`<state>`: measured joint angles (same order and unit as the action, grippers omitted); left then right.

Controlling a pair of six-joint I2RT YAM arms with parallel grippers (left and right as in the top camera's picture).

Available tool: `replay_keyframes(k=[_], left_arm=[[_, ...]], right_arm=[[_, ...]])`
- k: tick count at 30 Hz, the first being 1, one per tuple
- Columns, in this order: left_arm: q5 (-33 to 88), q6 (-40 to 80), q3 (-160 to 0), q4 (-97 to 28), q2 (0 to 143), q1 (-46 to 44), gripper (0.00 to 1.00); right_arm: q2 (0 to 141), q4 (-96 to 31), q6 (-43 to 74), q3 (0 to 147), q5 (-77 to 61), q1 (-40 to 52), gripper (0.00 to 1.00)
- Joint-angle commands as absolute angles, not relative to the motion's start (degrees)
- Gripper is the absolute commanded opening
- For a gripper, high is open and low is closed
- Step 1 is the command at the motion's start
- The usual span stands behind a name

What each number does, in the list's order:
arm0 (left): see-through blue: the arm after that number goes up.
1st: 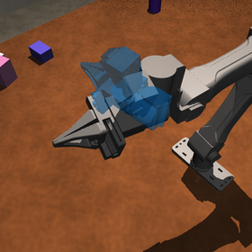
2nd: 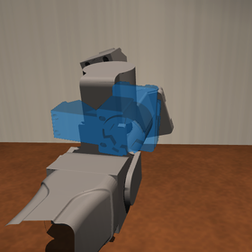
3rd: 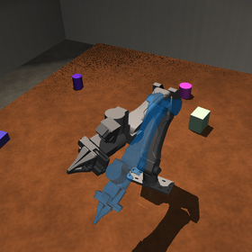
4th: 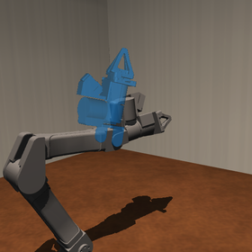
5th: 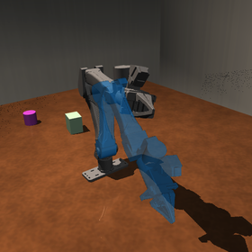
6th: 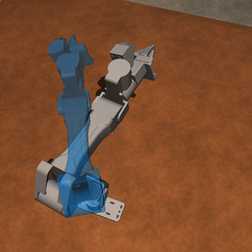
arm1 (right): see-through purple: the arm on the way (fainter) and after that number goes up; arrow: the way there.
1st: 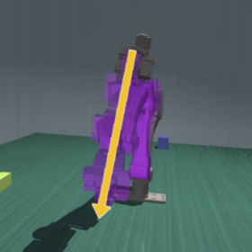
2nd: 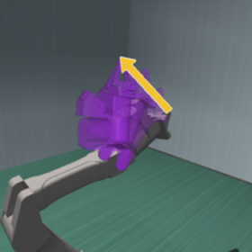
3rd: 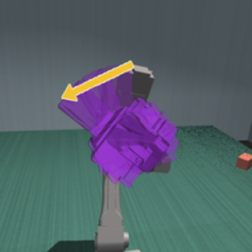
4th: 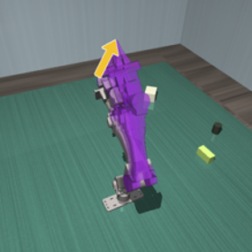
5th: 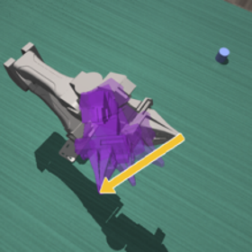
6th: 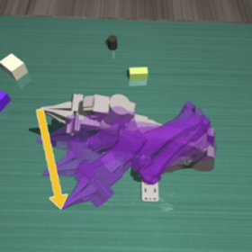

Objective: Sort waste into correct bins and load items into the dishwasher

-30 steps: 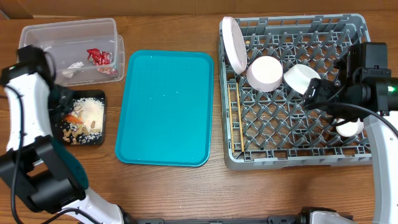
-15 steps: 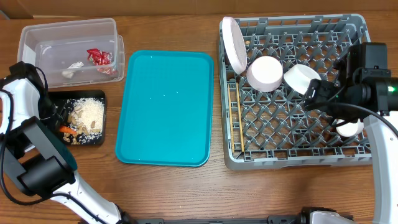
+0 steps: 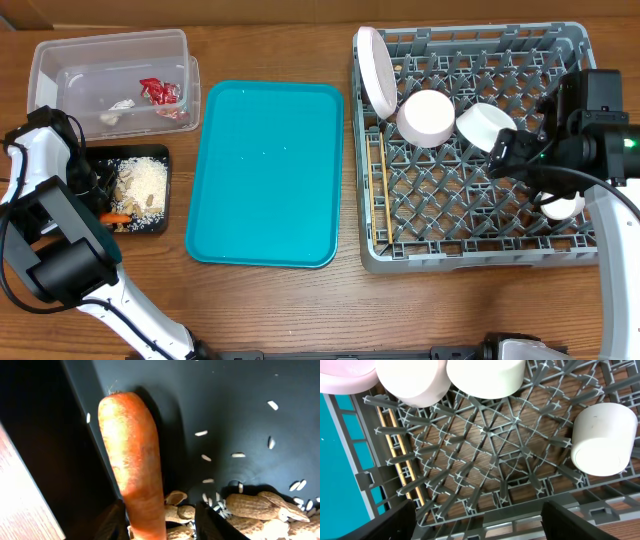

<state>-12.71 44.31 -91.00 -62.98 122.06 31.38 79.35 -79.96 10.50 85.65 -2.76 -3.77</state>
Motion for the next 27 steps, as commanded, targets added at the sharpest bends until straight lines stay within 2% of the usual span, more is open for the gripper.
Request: replay_keyframes(k=[1, 9, 13, 16, 21, 27], left_arm=[[-13.89, 42.15, -90.78, -63.51, 122.39, 31.48, 0.5], [-9.43, 38.87, -94.96, -66.41, 118.65, 31.07, 0.6], [-3.6, 35.46, -98.1, -66.76, 113.21, 29.56, 0.64], [1.32, 29.69, -99.53, -66.61, 108.92, 27.46, 0.72], [12.95, 12.16, -100.05, -68.01, 102.43, 21.26, 0.86], [9.61, 7.66, -100.03, -81.08, 99.44, 12.32, 0.98]], right_arm=[[79.31, -79.88, 10.39, 85.45, -3.11, -4.05, 0.83], [79.31, -79.88, 10.37, 85.45, -3.14, -4.05, 0.83], [79.31, -79.68, 10.37, 85.45, -3.38, -4.03, 0.91], [79.31, -78.28, 8.62, 85.45, -7.88, -4.03, 0.94], [79.42, -72.58, 4.38, 85.45, -19.35, -2.83, 0.96], [81.95, -70.52, 3.27, 85.45, -19.46, 0.75, 1.0]])
